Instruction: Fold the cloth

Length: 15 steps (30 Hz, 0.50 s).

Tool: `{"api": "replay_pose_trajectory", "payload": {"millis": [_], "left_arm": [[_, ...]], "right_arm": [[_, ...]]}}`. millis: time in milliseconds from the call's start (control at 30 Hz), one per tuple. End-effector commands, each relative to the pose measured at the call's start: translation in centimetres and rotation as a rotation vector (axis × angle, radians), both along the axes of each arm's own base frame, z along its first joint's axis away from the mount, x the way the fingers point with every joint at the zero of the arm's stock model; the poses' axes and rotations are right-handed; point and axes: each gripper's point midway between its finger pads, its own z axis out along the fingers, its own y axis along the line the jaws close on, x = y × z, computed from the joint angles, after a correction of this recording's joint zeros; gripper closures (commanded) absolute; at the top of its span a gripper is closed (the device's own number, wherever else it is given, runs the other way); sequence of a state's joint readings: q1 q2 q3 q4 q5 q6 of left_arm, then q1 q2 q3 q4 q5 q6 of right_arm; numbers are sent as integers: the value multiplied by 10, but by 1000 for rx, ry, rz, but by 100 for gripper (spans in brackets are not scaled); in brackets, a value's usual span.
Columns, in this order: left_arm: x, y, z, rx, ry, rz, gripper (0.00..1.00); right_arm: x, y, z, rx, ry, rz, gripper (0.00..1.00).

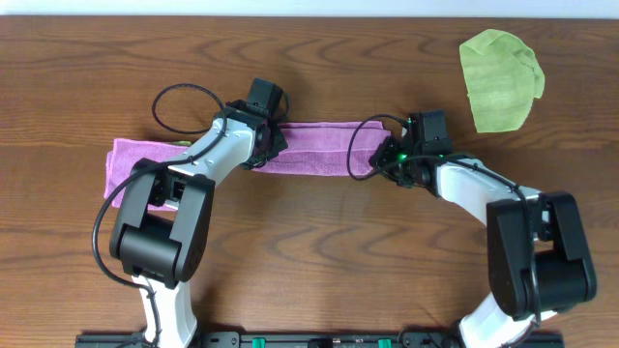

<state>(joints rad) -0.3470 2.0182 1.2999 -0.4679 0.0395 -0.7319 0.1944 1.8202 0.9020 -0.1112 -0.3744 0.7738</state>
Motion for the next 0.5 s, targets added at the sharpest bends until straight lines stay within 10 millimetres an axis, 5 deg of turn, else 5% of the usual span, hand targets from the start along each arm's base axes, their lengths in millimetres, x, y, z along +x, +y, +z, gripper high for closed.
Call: {"api": "replay_pose_trajectory", "payload": {"millis": [0,467], "left_arm": [[-12,14,-16,61,43,2,94],[-9,13,-15,56,33,3,94]], "right_arm": [[10,13,31,25,-91,55,99],[10,48,72,73,-209,135,98]]}}
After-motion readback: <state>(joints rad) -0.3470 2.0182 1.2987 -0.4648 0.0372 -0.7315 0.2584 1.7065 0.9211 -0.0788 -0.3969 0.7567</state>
